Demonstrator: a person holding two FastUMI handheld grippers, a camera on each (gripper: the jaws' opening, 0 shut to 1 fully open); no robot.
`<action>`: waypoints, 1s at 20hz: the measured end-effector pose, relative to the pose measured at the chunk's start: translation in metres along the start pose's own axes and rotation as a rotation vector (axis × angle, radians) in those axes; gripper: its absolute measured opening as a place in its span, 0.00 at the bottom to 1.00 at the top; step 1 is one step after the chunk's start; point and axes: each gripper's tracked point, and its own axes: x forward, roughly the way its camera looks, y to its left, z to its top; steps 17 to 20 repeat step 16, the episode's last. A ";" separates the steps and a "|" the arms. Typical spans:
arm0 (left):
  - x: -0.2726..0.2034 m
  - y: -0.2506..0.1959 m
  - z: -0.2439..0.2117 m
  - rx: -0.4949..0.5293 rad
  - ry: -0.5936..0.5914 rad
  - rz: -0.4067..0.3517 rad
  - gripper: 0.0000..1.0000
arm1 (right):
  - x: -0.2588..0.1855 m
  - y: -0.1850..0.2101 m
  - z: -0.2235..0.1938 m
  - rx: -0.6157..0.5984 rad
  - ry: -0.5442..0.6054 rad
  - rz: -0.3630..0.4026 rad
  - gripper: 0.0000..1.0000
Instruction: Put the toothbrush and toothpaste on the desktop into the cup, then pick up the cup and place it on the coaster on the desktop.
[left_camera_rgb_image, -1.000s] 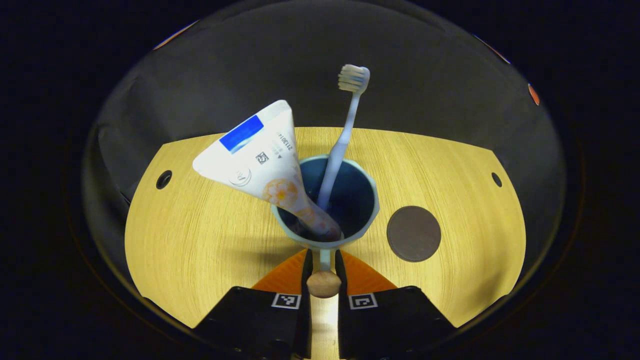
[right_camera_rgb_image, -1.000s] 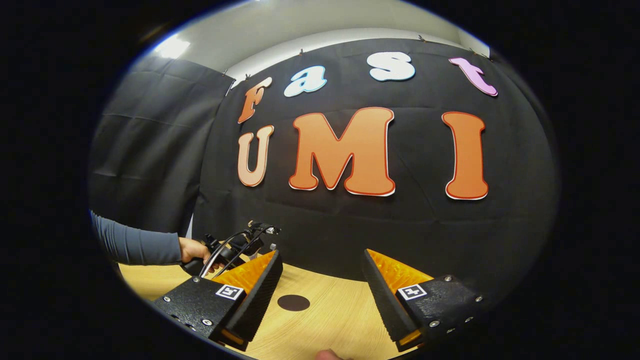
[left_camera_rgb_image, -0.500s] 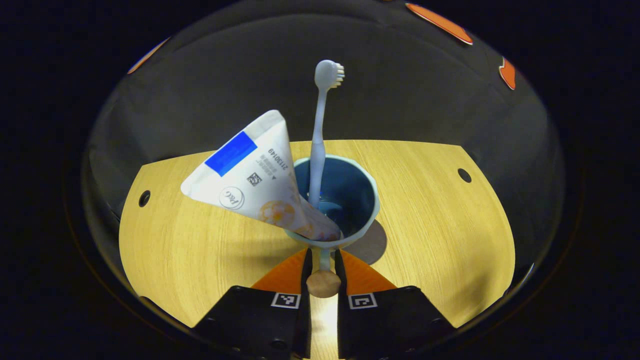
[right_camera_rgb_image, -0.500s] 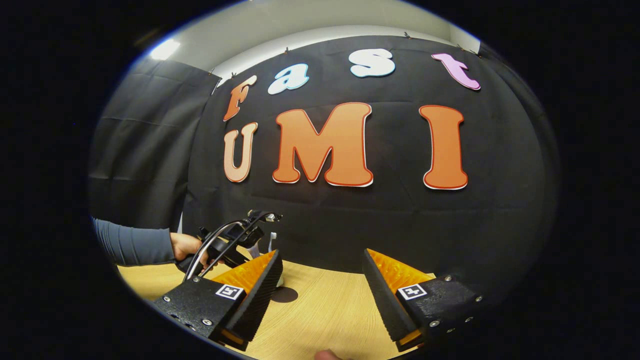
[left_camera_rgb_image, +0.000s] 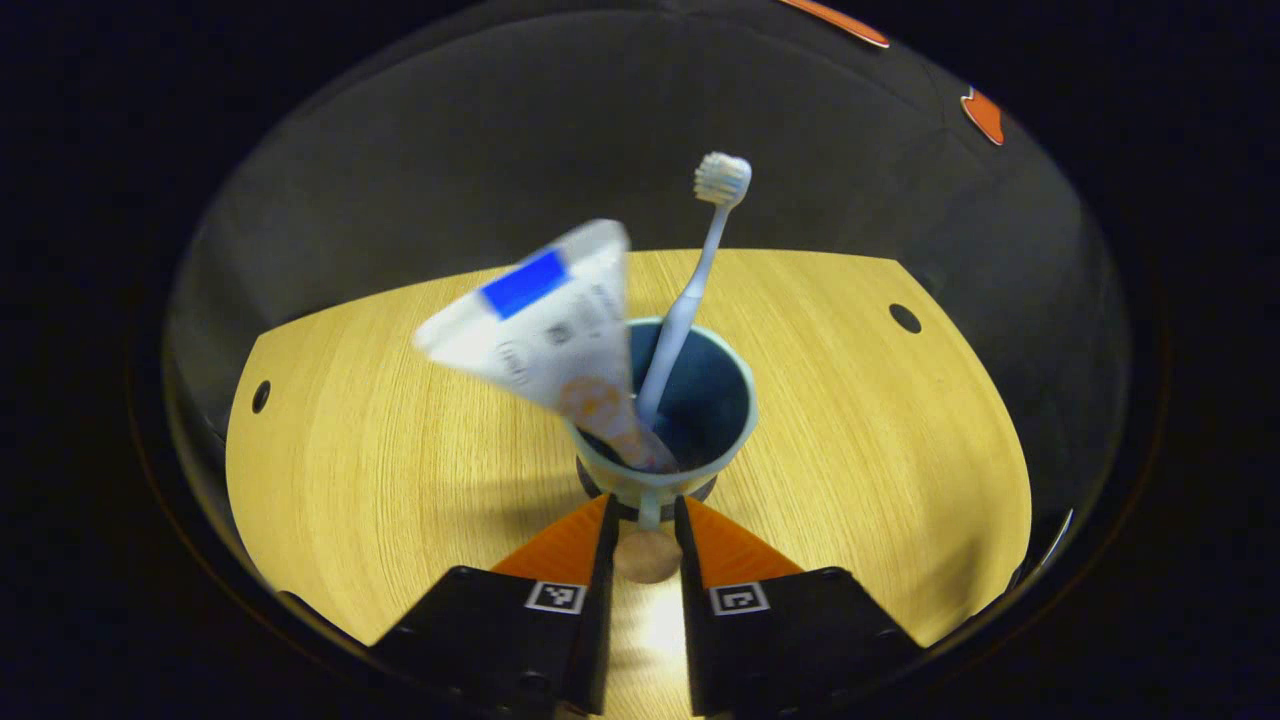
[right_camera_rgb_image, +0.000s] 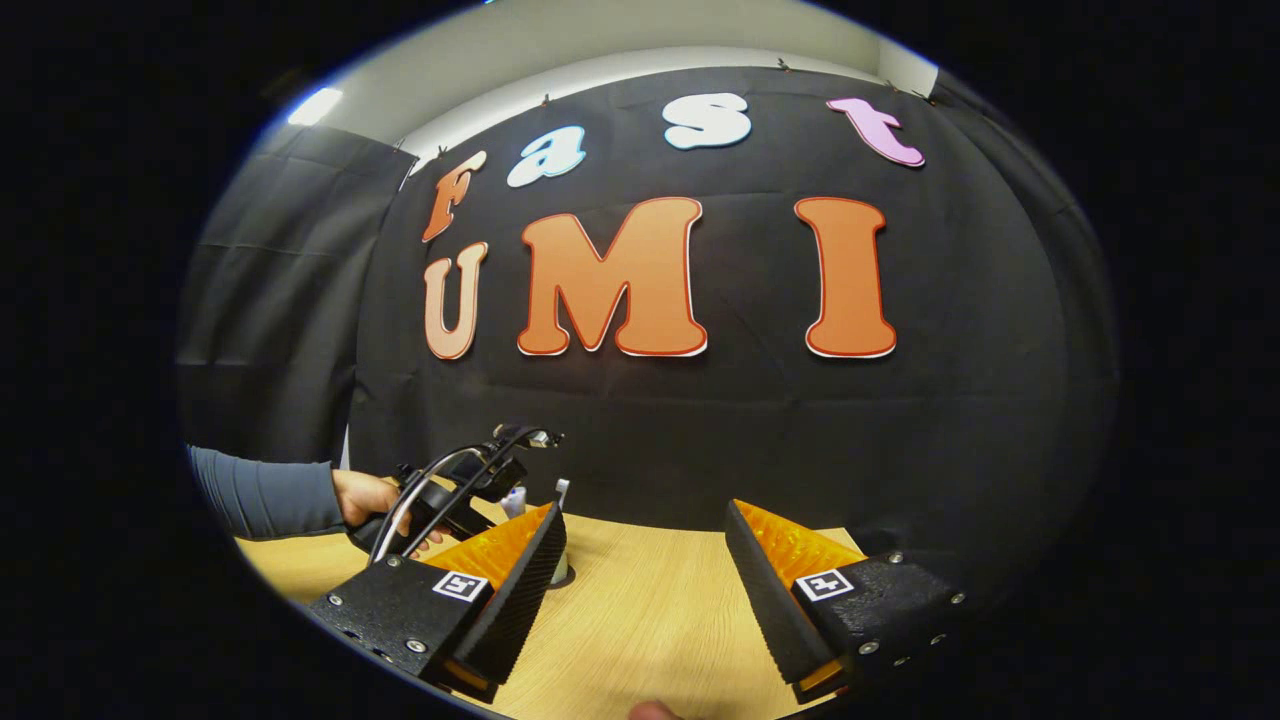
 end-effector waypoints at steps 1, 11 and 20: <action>-0.011 0.001 0.005 0.021 -0.026 0.003 0.44 | 0.000 0.000 0.000 0.004 0.000 -0.005 0.96; -0.121 -0.010 0.025 0.141 -0.491 0.122 0.99 | -0.013 0.028 -0.013 -0.020 0.009 -0.024 0.96; -0.202 -0.011 -0.006 0.116 -0.724 0.170 0.99 | -0.024 0.055 -0.007 -0.027 -0.051 -0.015 0.96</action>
